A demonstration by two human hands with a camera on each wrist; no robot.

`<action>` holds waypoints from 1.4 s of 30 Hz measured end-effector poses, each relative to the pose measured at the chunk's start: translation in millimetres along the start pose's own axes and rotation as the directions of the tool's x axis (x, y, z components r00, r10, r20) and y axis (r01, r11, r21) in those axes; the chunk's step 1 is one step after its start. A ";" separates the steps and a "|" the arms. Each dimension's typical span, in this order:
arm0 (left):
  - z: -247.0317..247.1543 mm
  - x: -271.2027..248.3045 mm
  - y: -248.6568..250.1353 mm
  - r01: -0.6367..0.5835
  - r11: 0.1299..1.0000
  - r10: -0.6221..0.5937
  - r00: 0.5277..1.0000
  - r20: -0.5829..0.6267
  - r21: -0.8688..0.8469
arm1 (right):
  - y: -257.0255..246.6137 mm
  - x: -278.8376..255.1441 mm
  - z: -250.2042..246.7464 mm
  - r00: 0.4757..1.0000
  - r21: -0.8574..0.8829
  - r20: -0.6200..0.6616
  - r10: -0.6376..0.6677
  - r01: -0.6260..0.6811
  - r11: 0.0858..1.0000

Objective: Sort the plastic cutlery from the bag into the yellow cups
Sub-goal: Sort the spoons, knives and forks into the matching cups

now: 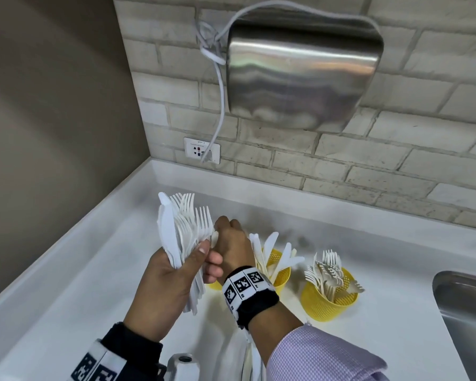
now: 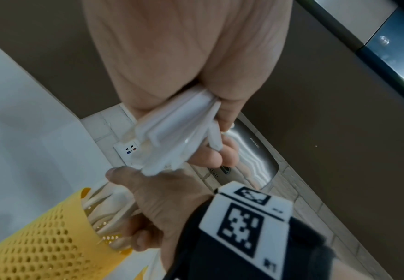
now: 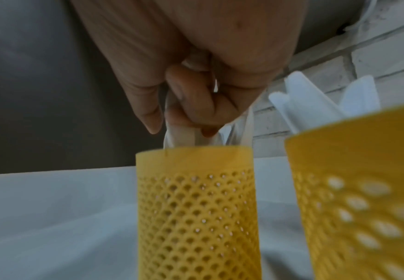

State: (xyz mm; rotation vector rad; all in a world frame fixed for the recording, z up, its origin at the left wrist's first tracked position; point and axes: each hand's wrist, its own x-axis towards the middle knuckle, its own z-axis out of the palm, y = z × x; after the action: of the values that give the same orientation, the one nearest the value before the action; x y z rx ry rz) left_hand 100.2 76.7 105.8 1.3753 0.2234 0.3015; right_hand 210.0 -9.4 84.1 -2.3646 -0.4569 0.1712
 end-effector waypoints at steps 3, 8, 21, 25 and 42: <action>1.0 -1.9 2.8 0.004 1.000 -0.004 1.000 0.023 -0.014 | -1.9 -5.6 -5.4 0.998 -0.081 -0.037 -0.047 0.044 0.996; 2.3 -7.8 10.3 0.009 0.997 -0.006 0.999 0.042 -0.077 | -0.2 -20.9 -27.2 0.926 0.211 -0.366 -0.093 0.179 0.961; 13.2 -38.1 20.5 -0.020 0.998 0.032 0.981 0.190 -0.064 | -18.5 -122.0 -86.4 0.964 0.687 -0.242 -0.114 0.253 0.681; 14.7 -50.1 18.4 -0.210 0.968 0.184 0.966 0.180 0.139 | -15.7 -137.2 -86.9 0.938 0.683 -0.292 -0.187 0.342 0.646; 2.3 -63.0 10.3 -0.521 0.624 0.477 0.844 0.244 0.582 | -17.7 -198.0 -110.7 0.857 0.589 -0.428 -0.286 0.505 0.631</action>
State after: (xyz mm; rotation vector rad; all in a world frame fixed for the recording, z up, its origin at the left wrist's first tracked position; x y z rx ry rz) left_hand 40.8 54.9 115.1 2.1232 -0.1524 0.6945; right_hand 48.5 -140.2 176.9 -1.4624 -0.6332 -0.2035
